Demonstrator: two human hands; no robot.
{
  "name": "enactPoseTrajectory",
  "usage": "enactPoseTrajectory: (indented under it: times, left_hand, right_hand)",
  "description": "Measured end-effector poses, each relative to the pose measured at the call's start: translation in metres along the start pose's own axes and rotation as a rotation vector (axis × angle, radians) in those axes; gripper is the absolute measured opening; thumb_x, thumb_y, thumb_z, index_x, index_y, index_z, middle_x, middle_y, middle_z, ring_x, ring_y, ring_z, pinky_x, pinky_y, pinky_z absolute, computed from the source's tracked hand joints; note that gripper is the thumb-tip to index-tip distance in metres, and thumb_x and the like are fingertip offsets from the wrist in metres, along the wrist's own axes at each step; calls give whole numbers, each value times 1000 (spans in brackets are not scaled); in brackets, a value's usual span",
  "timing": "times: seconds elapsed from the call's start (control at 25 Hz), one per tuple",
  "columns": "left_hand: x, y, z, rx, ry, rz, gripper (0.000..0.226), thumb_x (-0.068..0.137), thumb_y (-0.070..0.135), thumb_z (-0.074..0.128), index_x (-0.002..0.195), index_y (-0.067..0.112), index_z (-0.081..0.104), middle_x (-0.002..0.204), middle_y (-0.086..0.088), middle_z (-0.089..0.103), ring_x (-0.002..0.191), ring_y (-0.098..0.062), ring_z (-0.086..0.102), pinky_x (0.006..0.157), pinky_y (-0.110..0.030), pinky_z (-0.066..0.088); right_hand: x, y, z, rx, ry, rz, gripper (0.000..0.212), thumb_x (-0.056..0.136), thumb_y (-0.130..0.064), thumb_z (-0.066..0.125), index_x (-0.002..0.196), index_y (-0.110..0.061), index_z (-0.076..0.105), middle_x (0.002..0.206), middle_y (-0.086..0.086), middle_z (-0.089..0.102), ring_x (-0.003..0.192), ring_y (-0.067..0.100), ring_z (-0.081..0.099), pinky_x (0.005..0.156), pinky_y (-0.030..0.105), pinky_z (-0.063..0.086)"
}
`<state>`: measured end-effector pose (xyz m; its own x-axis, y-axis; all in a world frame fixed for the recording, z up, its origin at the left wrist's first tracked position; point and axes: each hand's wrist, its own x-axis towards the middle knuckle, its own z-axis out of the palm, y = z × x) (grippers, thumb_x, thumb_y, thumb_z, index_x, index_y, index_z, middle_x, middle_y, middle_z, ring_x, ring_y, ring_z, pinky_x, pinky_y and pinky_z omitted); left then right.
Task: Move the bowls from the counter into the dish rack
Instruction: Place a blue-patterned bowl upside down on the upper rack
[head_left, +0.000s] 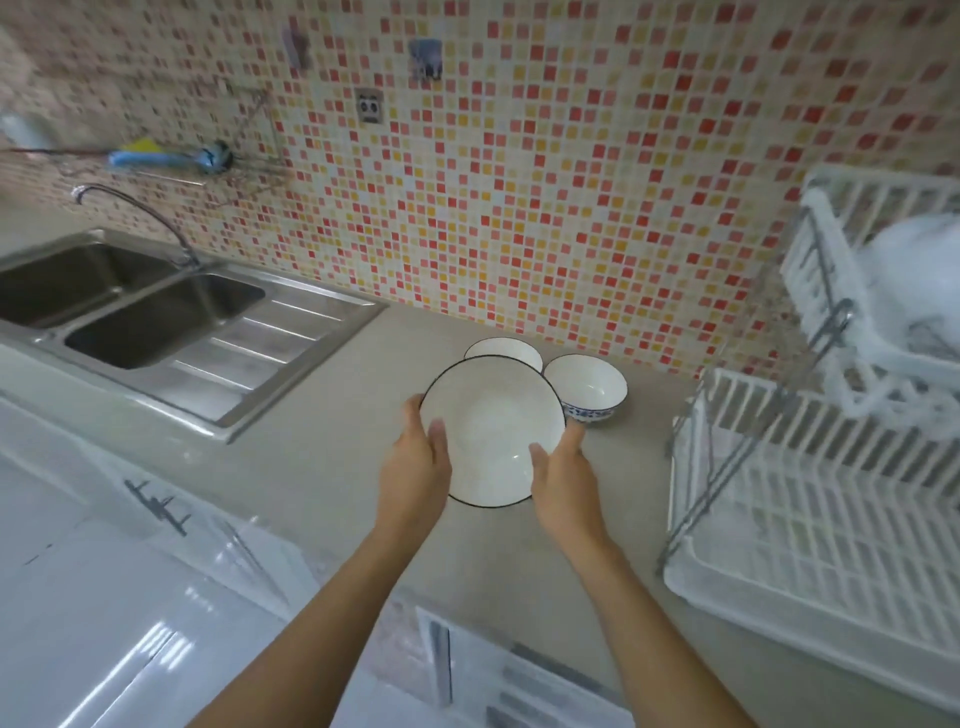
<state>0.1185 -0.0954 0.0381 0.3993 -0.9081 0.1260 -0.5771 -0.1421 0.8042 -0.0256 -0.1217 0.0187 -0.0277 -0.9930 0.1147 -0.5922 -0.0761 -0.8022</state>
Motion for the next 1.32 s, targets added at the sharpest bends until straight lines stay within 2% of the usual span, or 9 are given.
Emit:
enactPoseTrajectory:
  times: [0.08,0.24,0.36,0.48,0.64,0.76,0.96,1.16,1.32]
  left_hand:
    - [-23,23,-21,-108,28,45,47,98,45,28,139,21,27,99,-19,67,96,-39,63,81,-42,45]
    - [-59,77,-51,-373,54,165,27,100,45,20,113,28,36,69,6,49,75,-26,56,67,-39,40]
    - [-70,118,-62,-603,18,238,29,98,49,17,100,29,38,75,23,49,75,-14,49,79,-50,46]
    - [-82,164,-66,-736,-91,316,21,90,57,22,90,41,37,75,33,47,83,-8,49,86,-43,46]
    - [-99,224,-52,-741,-290,576,53,78,61,27,120,38,48,121,22,53,112,5,50,94,-20,39]
    - [-111,276,-24,-653,-479,709,66,75,60,24,134,38,45,138,15,51,129,-5,44,108,-30,36]
    - [-132,361,43,-493,-551,851,75,74,80,25,134,39,42,139,11,45,131,-9,43,112,-43,34]
    - [-138,421,97,-416,-658,951,16,75,63,52,89,71,51,88,26,64,83,12,60,75,-3,48]
    - [-113,446,142,-203,-695,958,87,64,77,61,140,46,31,136,12,54,121,-10,56,100,-39,50]
  right_hand:
    - [-27,-20,-23,126,27,-51,44,97,-37,42,131,-12,28,129,8,58,115,30,57,86,32,44]
    - [-64,-55,-76,388,112,-71,48,88,-65,28,116,-26,28,119,-9,50,114,22,55,100,50,45]
    - [-77,-76,-122,445,193,-114,77,73,-84,15,121,-27,30,119,6,43,112,23,49,106,48,39]
    - [-92,-88,-172,538,325,-230,61,60,-93,21,97,-46,35,122,16,47,114,31,52,101,51,44]
    - [-98,-75,-244,595,468,-375,66,53,-95,34,93,-43,34,112,1,49,102,21,58,88,36,51]
    - [-96,-48,-315,638,498,-471,83,53,-88,52,110,-30,36,108,-7,60,95,5,65,79,18,53]
    - [-88,1,-435,426,425,-525,93,58,-83,57,134,-38,30,119,-25,62,115,6,59,93,22,50]
    - [-69,44,-533,66,196,-477,96,53,-85,57,135,-54,20,129,-45,37,117,-13,52,90,16,50]
    - [-38,81,-577,52,-32,-373,106,45,-65,81,132,-64,19,137,-38,36,123,-3,52,95,26,50]
